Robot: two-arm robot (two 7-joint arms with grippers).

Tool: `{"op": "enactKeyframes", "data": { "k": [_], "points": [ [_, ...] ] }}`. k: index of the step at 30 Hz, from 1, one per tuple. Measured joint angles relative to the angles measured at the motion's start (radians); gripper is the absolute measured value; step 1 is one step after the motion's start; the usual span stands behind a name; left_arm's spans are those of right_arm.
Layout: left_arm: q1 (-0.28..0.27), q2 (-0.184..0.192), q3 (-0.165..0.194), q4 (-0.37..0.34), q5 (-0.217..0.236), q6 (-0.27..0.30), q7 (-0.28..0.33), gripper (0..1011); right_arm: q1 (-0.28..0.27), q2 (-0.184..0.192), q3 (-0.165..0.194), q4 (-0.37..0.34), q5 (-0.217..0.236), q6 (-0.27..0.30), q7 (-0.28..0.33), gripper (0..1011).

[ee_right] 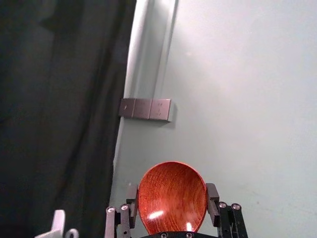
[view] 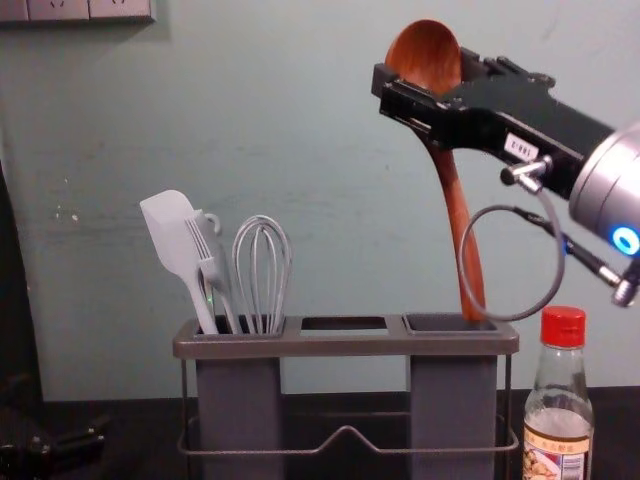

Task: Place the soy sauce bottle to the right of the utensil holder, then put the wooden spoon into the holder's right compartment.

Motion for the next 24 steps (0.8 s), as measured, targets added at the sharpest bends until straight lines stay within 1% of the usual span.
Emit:
{"op": "enactKeyframes", "data": {
  "k": [1, 4, 5, 7, 8, 11, 14, 24],
  "points": [
    [0.0, 0.0, 0.0, 0.0, 0.0, 0.0, 0.0, 1000, 0.009, -0.008, 0.0, 0.032, 0.006, -0.032, -0.001, 836],
    [0.0, 0.0, 0.0, 0.0, 0.0, 0.0, 0.0, 1000, 0.021, -0.019, 0.002, 0.075, 0.017, -0.082, 0.001, 836],
    [0.0, 0.0, 0.0, 0.0, 0.0, 0.0, 0.0, 1000, 0.027, -0.026, 0.004, 0.1, 0.024, -0.113, 0.003, 836],
    [0.0, 0.0, 0.0, 0.0, 0.0, 0.0, 0.0, 1000, 0.034, -0.033, 0.006, 0.125, 0.032, -0.149, 0.01, 836],
    [0.0, 0.0, 0.0, 0.0, 0.0, 0.0, 0.0, 1000, 0.038, -0.041, 0.008, 0.148, 0.038, -0.184, 0.014, 836],
    [0.0, 0.0, 0.0, 0.0, 0.0, 0.0, 0.0, 1000, 0.043, -0.055, 0.016, 0.184, 0.049, -0.236, 0.026, 836],
    [0.0, 0.0, 0.0, 0.0, 0.0, 0.0, 0.0, 1000, 0.045, -0.065, 0.02, 0.212, 0.054, -0.265, 0.033, 836],
    [0.0, 0.0, 0.0, 0.0, 0.0, 0.0, 0.0, 1000, 0.031, -0.087, 0.028, 0.288, 0.059, -0.314, 0.061, 836]
  ]
}}
